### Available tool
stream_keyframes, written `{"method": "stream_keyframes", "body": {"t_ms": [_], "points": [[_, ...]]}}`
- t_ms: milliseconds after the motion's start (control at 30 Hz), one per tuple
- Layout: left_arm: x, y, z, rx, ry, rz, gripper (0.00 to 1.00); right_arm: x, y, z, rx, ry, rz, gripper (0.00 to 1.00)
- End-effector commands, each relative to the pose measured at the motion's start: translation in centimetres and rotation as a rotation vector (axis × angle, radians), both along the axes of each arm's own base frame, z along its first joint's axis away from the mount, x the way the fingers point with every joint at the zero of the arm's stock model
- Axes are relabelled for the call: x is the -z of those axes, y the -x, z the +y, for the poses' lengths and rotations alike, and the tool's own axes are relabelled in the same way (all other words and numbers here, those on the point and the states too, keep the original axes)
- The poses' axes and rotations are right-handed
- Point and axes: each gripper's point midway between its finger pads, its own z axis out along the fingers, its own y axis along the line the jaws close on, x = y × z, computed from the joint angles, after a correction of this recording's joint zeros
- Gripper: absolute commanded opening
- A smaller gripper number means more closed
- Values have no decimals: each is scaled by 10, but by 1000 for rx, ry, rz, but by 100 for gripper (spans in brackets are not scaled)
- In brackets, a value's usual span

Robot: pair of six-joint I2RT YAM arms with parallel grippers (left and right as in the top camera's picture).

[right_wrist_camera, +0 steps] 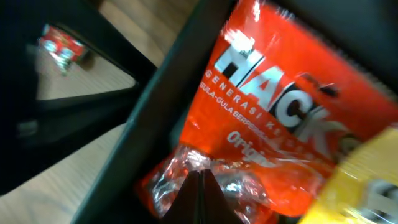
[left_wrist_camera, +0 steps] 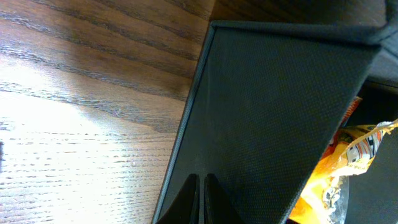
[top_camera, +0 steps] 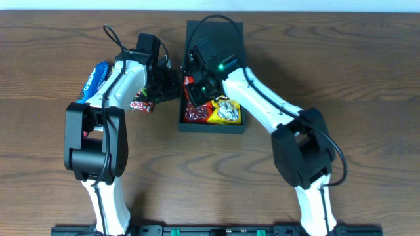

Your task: Pack container

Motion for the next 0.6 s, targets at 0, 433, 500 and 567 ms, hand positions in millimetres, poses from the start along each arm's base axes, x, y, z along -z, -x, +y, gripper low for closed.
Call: {"method": "stream_keyframes", "body": {"t_ms": [0,433,500,567], "points": [[-3,2,-2,-29,21,18,6,14,2,-1,25,10,34,2],[-1,-10,48,-179,7,40,6,46,7,-3,41,42,96,2],[-1,-11,56,-197,10,43,6,53,8,-4,40,50,107,1],[-1,-12,62,-211,11,44,6,63,11,-5,39,62,124,1]]}}
